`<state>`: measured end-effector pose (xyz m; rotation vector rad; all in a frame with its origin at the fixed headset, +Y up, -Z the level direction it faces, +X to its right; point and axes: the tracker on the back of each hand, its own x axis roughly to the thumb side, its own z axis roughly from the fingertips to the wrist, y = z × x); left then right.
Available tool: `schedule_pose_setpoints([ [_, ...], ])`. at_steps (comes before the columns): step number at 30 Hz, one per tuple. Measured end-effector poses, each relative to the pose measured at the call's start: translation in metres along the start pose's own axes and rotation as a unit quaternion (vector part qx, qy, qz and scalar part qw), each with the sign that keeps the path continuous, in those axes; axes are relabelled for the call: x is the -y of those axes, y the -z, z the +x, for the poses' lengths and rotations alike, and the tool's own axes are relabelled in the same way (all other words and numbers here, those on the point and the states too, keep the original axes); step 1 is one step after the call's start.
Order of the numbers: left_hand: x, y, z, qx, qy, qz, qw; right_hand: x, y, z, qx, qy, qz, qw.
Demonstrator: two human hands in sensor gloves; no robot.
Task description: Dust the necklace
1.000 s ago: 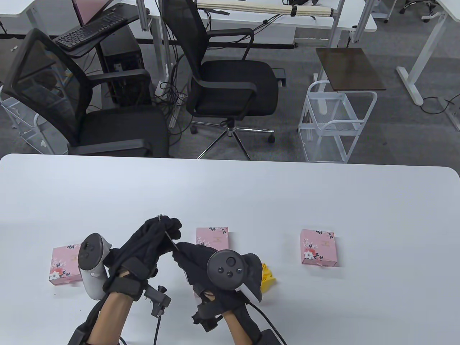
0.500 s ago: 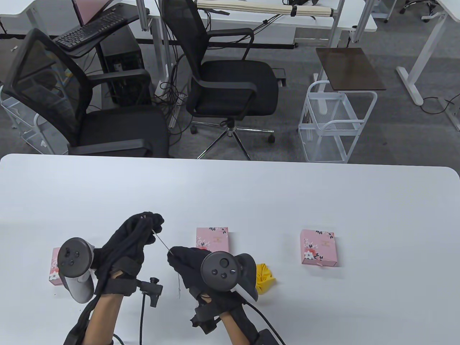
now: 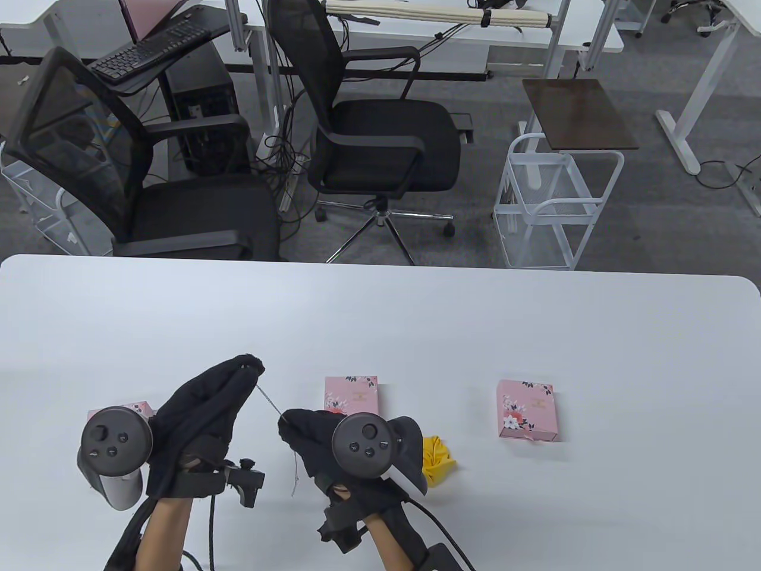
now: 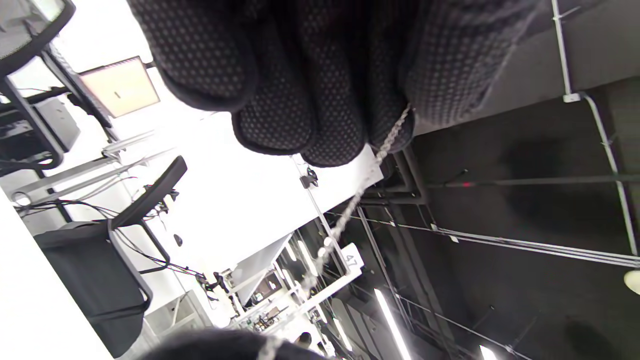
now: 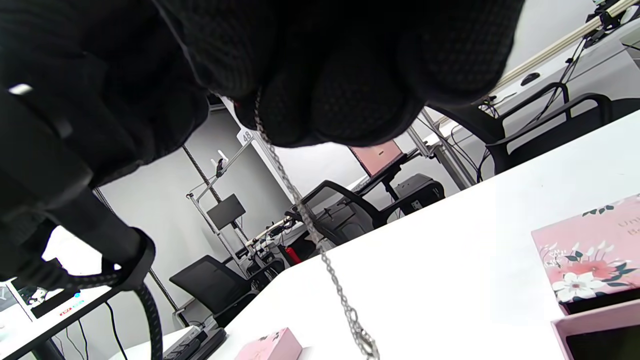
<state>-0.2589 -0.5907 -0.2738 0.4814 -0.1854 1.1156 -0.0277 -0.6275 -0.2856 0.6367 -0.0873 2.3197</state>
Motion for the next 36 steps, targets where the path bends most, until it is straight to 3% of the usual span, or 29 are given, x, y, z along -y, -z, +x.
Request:
schedule_pose_setpoints([
  [10,-0.001,-0.002,0.003,0.01,0.009,0.018,1.0,-0.007,0.002,0.002,0.007,-0.008,0.021,1.0],
  [14,0.002,-0.001,0.004,0.017,-0.005,-0.011,1.0,-0.005,0.002,-0.001,-0.006,-0.024,0.029,0.999],
  [18,0.003,-0.001,0.007,0.02,-0.004,-0.028,0.999,0.012,-0.001,-0.014,-0.035,-0.041,0.017,0.998],
  [24,0.003,0.0,0.005,0.015,-0.014,-0.043,0.999,0.05,-0.017,-0.06,-0.117,-0.059,0.014,0.991],
  [26,0.002,0.001,0.004,0.013,-0.02,-0.052,0.998,0.065,-0.029,-0.082,-0.157,-0.1,0.001,0.982],
  [30,-0.001,0.001,0.004,0.01,-0.027,-0.048,0.998,0.074,-0.047,-0.114,-0.217,-0.16,0.015,0.963],
  [36,0.0,0.0,0.004,0.009,-0.029,-0.046,0.999,0.041,-0.062,-0.151,-0.276,-0.233,0.128,0.924],
])
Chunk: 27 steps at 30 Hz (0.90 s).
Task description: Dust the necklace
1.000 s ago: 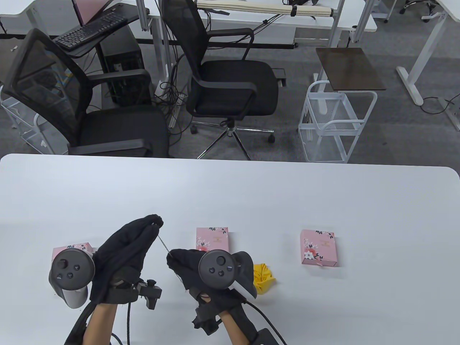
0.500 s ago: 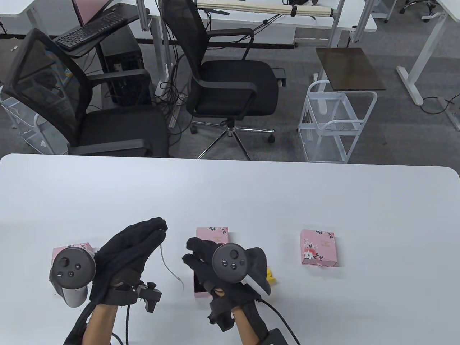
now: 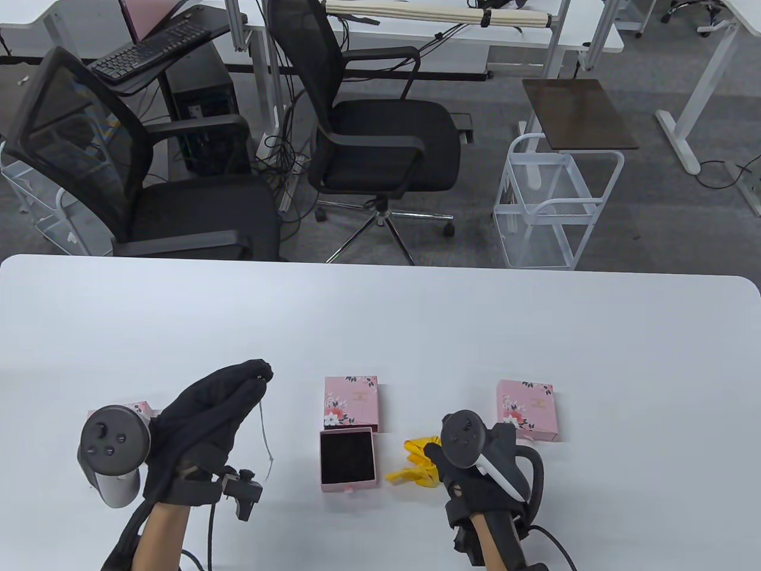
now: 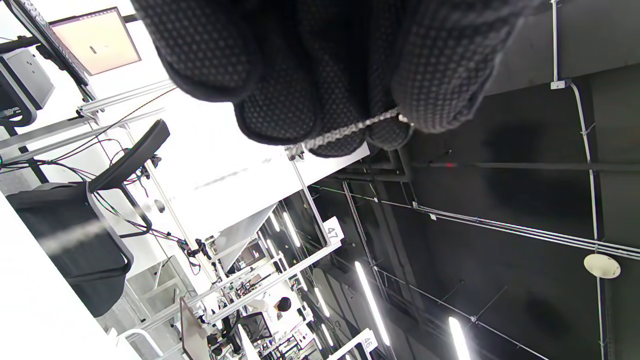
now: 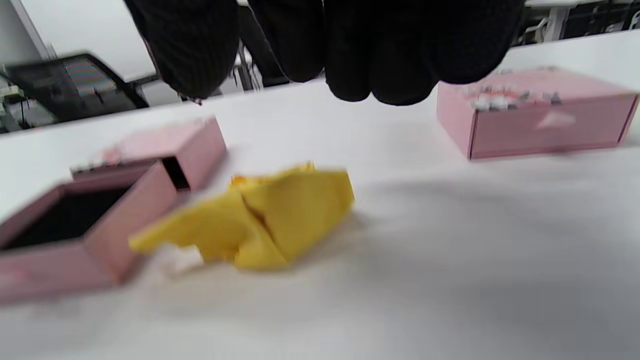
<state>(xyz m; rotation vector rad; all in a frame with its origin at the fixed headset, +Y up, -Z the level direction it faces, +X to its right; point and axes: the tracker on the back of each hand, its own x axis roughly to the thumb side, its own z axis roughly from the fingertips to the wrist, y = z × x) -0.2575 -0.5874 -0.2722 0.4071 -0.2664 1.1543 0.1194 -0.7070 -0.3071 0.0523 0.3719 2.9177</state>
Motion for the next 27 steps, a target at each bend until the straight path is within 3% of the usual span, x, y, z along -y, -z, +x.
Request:
schedule_pose_setpoints([
  [7,0.002,-0.001,0.0,0.0,0.0,-0.003,1.0,-0.044,0.027,0.025,-0.01,-0.108,0.077,0.991],
  [9,0.003,-0.001,0.0,-0.001,0.0,-0.004,1.0,-0.05,0.031,0.027,-0.016,-0.125,0.065,0.99],
  [11,0.004,0.0,-0.001,-0.002,-0.001,-0.007,1.0,-0.051,0.032,0.027,-0.013,-0.148,0.014,0.989],
  [14,0.006,0.0,-0.002,-0.006,-0.002,-0.01,1.0,-0.048,0.031,0.023,-0.011,-0.119,0.004,0.993],
  [19,0.008,0.0,-0.002,-0.008,-0.002,-0.012,1.0,-0.018,0.018,0.02,0.025,0.025,-0.068,0.997],
  [22,0.01,0.0,-0.002,-0.01,-0.007,-0.015,1.0,0.004,0.007,0.026,0.069,0.147,-0.113,0.98],
  [24,0.011,0.0,-0.003,-0.013,-0.012,-0.016,1.0,0.019,-0.001,0.035,0.109,0.236,-0.137,0.956],
  [27,0.014,0.0,-0.004,-0.024,-0.011,-0.022,0.999,0.035,-0.01,0.054,0.174,0.365,-0.161,0.9],
])
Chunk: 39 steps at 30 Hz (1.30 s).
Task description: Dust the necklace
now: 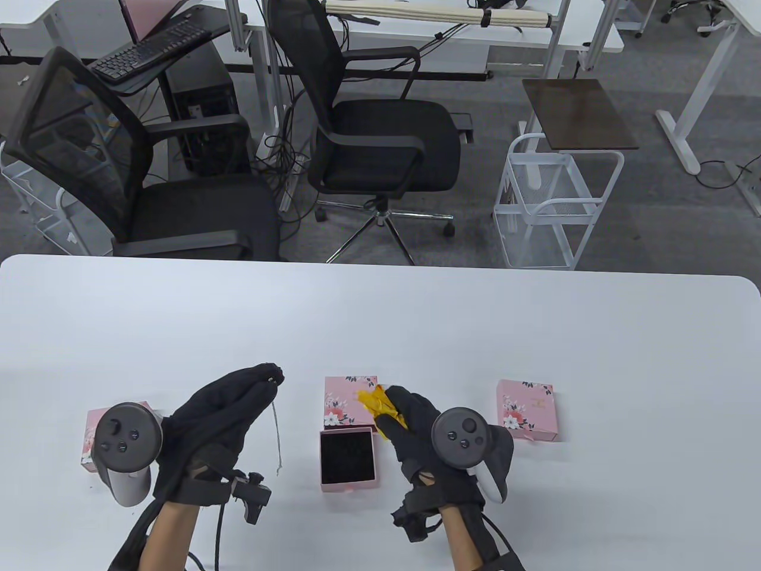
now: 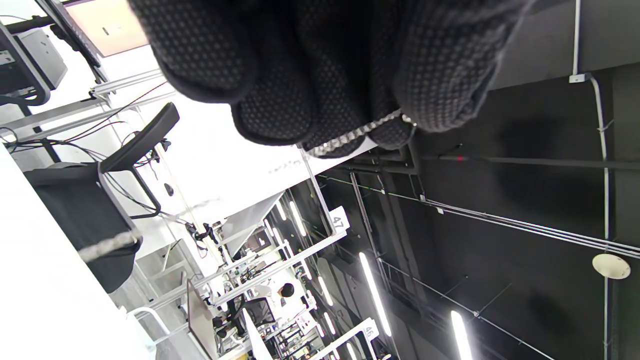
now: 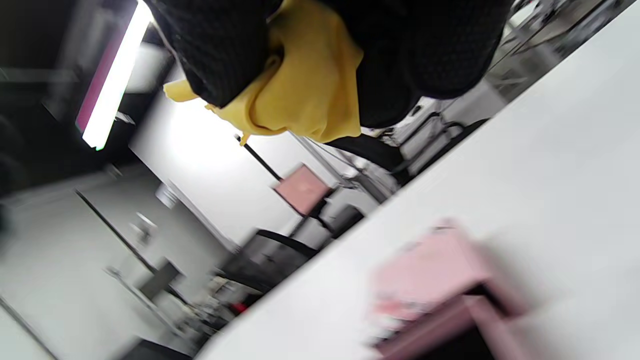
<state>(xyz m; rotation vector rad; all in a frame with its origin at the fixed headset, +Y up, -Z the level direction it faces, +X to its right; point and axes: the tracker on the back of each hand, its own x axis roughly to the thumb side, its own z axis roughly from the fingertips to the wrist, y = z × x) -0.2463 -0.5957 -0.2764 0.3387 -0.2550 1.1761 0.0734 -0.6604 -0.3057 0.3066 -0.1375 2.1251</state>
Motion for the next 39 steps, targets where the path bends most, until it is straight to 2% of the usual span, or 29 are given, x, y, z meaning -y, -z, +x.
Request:
schedule_pose_setpoints([
  [3,0.004,0.0,-0.001,-0.003,0.001,-0.001,1.0,-0.009,0.003,0.018,0.029,0.104,0.006,0.994],
  [5,0.008,0.0,-0.001,-0.005,0.0,-0.002,1.0,-0.02,0.006,0.031,0.045,0.178,0.023,0.983],
  [8,0.012,-0.001,-0.001,-0.009,0.001,0.005,1.0,-0.034,0.011,0.045,0.053,0.257,0.035,0.964],
  [11,0.014,-0.001,-0.003,-0.013,0.005,0.013,1.0,-0.049,0.012,0.055,0.061,0.3,0.048,0.951],
  [15,0.014,-0.001,-0.006,-0.024,0.014,0.026,0.999,-0.058,0.009,0.062,0.079,0.254,0.036,0.963],
  [21,0.014,-0.001,-0.009,-0.038,-0.003,0.03,0.999,-0.058,0.006,0.075,0.135,0.176,0.083,0.972],
  [23,0.014,-0.001,-0.008,-0.038,-0.002,0.031,0.999,-0.059,0.004,0.079,0.144,0.146,0.078,0.976],
  [28,0.018,-0.004,-0.002,-0.028,0.0,0.024,0.999,-0.06,-0.003,0.086,0.145,0.068,-0.016,0.987],
  [33,0.03,-0.007,0.007,-0.007,0.014,0.001,1.0,-0.057,-0.01,0.088,0.131,0.016,-0.116,0.984],
  [39,0.038,-0.011,0.011,-0.013,0.036,-0.005,0.999,-0.053,-0.013,0.086,0.101,-0.01,-0.165,0.981],
])
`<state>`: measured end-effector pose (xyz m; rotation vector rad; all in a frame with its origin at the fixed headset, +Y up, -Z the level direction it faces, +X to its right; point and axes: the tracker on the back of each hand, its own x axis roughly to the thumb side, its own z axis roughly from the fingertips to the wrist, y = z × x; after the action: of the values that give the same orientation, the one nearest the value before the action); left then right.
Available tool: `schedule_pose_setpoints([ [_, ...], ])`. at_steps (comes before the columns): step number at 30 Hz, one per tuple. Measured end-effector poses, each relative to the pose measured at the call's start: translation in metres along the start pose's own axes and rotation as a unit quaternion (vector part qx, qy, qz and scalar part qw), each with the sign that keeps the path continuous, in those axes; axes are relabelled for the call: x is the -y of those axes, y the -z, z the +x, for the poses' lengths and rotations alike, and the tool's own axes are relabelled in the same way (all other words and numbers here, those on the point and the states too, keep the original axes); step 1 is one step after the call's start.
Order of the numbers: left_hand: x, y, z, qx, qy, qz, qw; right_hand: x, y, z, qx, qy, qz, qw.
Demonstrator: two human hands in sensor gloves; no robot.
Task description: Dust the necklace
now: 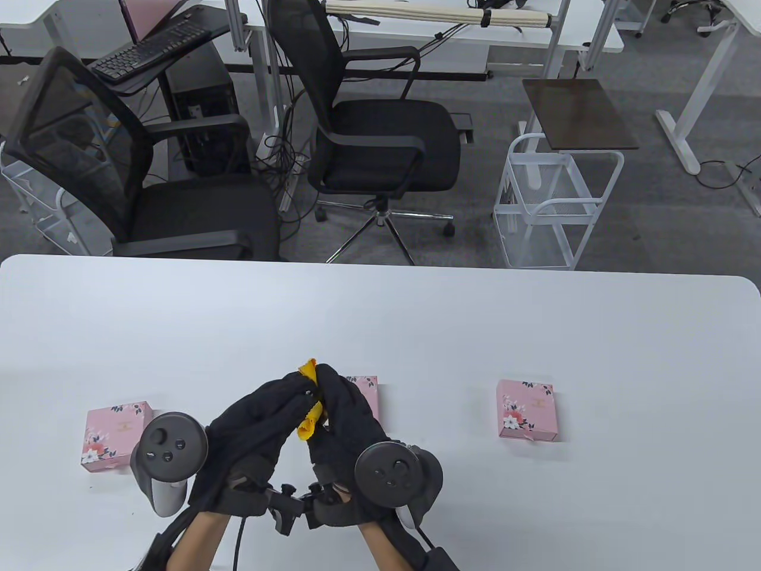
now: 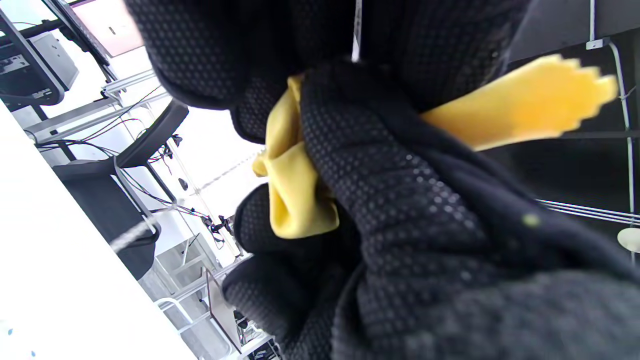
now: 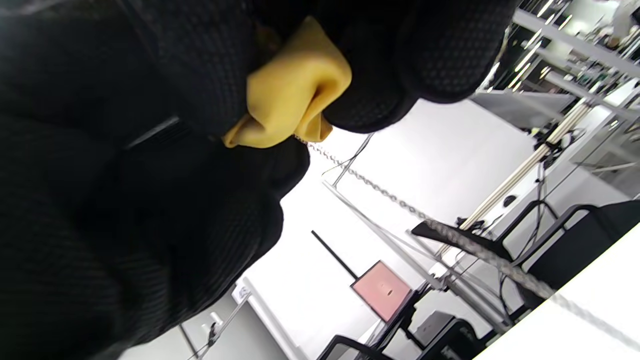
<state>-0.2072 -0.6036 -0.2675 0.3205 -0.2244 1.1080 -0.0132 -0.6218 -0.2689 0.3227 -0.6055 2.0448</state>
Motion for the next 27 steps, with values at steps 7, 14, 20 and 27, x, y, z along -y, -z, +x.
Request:
schedule_pose_setpoints([
  [7,-0.003,-0.002,0.006,0.028,0.044,0.03,0.998,-0.001,0.002,-0.004,-0.006,0.024,0.035,0.999],
  [14,-0.013,-0.001,0.006,0.042,0.042,0.053,0.997,-0.004,0.006,-0.006,-0.001,0.046,0.095,0.994],
  [20,-0.016,-0.001,0.006,0.044,0.047,0.053,0.997,-0.009,0.007,-0.007,0.018,0.05,0.137,0.989],
  [27,-0.016,0.0,0.006,0.05,0.04,0.05,0.997,-0.011,0.006,-0.007,0.015,0.05,0.13,0.99],
])
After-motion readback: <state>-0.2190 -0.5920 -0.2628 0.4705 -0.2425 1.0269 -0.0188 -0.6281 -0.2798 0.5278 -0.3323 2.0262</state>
